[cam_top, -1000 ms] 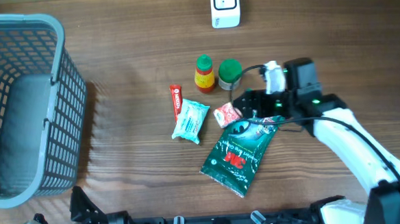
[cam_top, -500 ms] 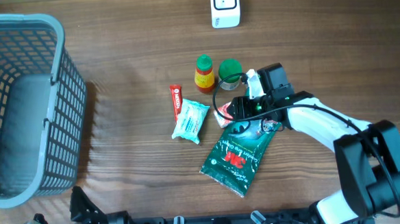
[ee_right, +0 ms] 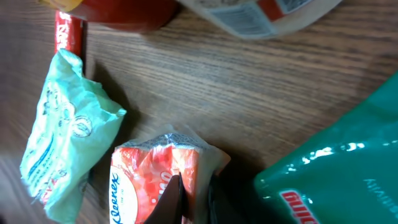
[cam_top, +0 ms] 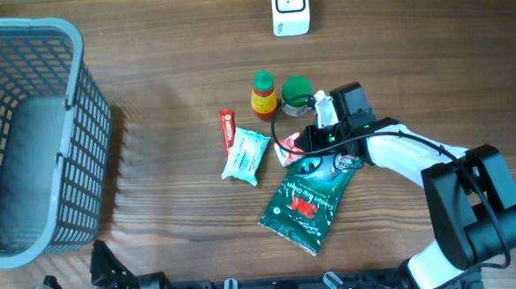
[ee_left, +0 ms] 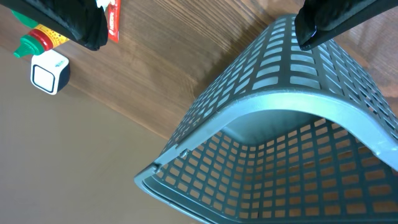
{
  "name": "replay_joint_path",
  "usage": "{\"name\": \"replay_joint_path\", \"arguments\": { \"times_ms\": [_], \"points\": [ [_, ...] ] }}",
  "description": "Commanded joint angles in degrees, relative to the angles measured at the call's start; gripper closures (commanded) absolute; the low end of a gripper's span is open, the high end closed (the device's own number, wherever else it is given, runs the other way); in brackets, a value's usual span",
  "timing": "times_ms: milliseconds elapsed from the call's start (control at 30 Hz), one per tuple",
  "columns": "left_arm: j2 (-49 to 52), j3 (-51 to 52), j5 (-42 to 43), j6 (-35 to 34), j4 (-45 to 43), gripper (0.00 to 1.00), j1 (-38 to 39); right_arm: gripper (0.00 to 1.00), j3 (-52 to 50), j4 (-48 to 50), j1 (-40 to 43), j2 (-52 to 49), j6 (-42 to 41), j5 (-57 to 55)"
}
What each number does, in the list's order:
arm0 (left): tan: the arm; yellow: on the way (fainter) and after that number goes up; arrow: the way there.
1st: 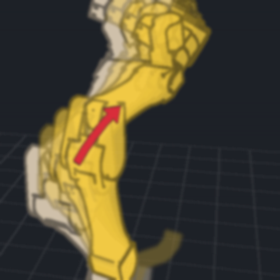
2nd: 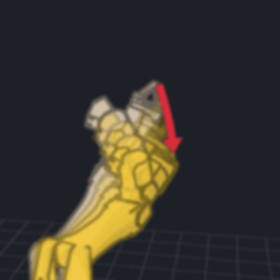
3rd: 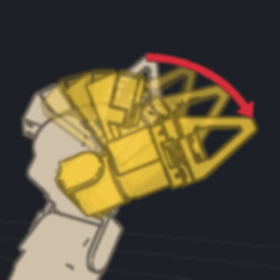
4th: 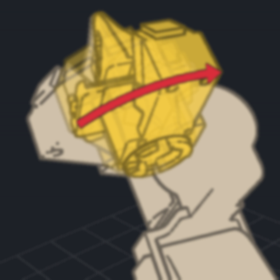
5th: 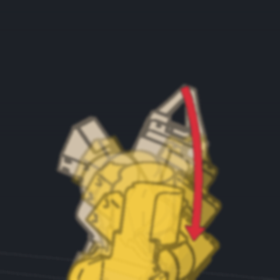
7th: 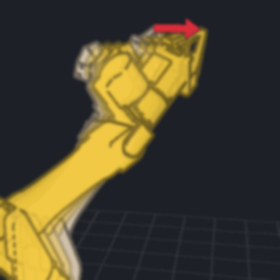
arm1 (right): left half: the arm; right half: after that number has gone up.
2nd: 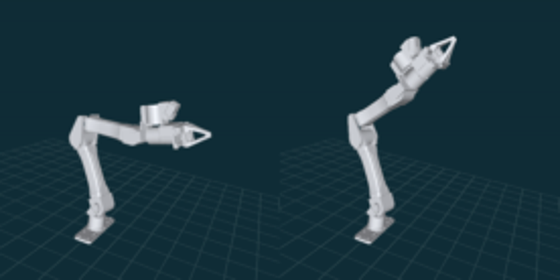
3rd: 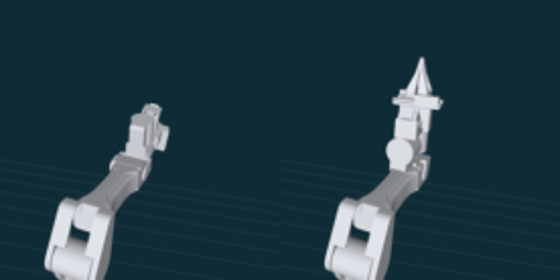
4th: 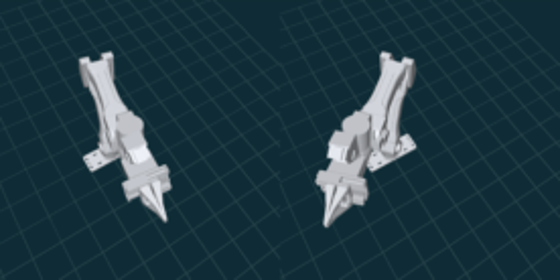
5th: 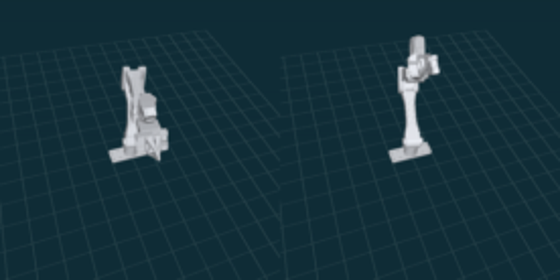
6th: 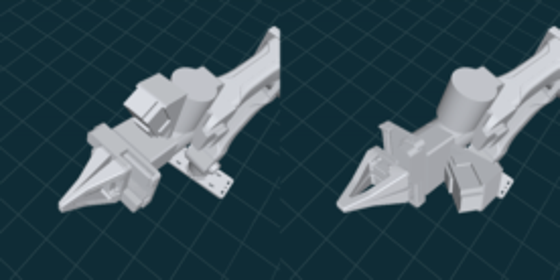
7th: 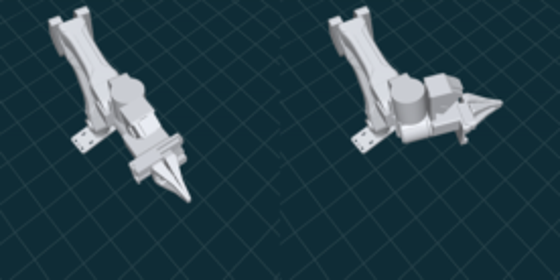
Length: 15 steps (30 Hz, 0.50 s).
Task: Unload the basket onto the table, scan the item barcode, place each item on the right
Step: 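Reach the right gripper toward the red-white tissue pack and grasp it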
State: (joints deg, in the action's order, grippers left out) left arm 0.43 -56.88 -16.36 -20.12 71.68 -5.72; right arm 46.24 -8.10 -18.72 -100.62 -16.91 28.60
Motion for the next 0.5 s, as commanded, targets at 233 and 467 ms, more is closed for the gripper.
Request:
{"name": "replay_joint_path", "arguments": {
  "times_ms": [233, 467],
  "points": [
    [-0.1, -0.1, 0.5, -0.3, -0.2, 0.0, 0.2, 0.96, 0.6, -10.9, 2.7, 21.9, -26.1, 7.9],
    [-0.1, -0.1, 0.5, -0.3, -0.2, 0.0, 0.2, 0.96, 0.6, -30.0, 2.7, 37.3, -44.0, 7.9]
  ]
}}
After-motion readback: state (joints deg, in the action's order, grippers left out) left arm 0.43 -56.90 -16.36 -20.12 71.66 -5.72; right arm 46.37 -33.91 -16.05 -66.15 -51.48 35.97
